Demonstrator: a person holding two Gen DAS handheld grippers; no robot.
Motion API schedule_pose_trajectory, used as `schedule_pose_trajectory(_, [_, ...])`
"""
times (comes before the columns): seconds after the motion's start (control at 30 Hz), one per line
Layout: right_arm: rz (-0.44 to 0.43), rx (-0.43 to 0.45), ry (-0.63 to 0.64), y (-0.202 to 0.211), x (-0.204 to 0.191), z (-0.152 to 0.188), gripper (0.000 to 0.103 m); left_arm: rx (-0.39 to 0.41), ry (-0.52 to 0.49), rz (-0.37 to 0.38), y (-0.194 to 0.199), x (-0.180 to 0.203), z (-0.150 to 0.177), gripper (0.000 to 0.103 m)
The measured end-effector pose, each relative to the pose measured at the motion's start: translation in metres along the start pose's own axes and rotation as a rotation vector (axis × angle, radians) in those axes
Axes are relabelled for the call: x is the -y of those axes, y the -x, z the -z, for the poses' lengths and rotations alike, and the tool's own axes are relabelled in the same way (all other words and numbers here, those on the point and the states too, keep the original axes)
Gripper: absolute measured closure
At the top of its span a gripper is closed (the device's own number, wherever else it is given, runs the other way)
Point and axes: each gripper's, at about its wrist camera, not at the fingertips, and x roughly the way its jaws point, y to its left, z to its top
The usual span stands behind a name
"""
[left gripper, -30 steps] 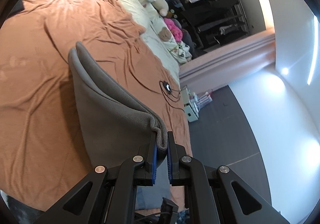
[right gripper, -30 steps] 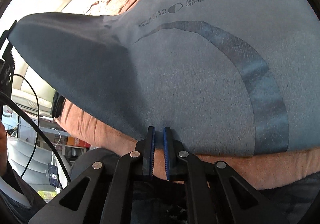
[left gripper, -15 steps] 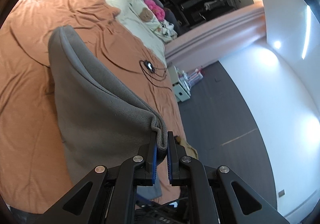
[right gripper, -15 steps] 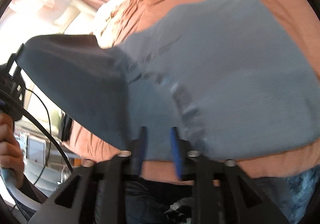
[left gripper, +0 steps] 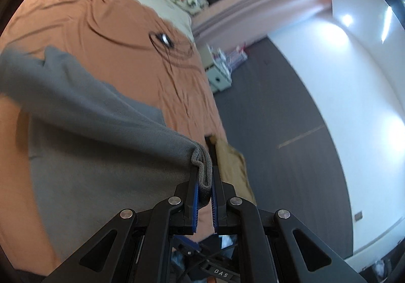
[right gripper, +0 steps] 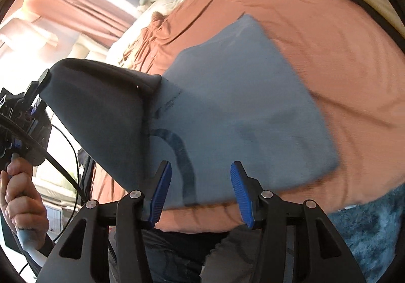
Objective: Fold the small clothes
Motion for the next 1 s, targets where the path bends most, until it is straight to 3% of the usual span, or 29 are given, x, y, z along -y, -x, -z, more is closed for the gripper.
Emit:
schedule_pose_trajectory(0.1, [0.010, 0.007, -0.031, 0.008, 0.012, 0.002, 0.056, -0.098, -0.017, -0.034, -0.031, 0.004, 0.010, 0.085])
schedule_pose_trajectory(0.17, [0.015, 0.007, -0.049, 0.012, 0.018, 0.003, 0.056, -0.140, -0.015, -0.017, -0.042, 0.001, 0.015, 0.061])
schedule_pose_trajectory(0.27, [0.008, -0.003, -0.065, 0.016, 0.023, 0.005, 0.056, -0.125, -0.004, -0.031, -0.036, -0.007, 0.015, 0.037])
schedule_pose_trajectory(0.63, [-0.008, -0.039, -0.086, -0.004, 0.038, -0.011, 0.056, -0.033, 0.024, -0.202, 0.033, -0.051, 0.008, 0.034])
schedule_pose_trajectory(1.0, [-0.004, -0.070, -0.051, -0.029, 0.038, -0.032, 0.056, -0.073, 0.070, -0.322, 0.054, -0.102, 0.040, 0.034])
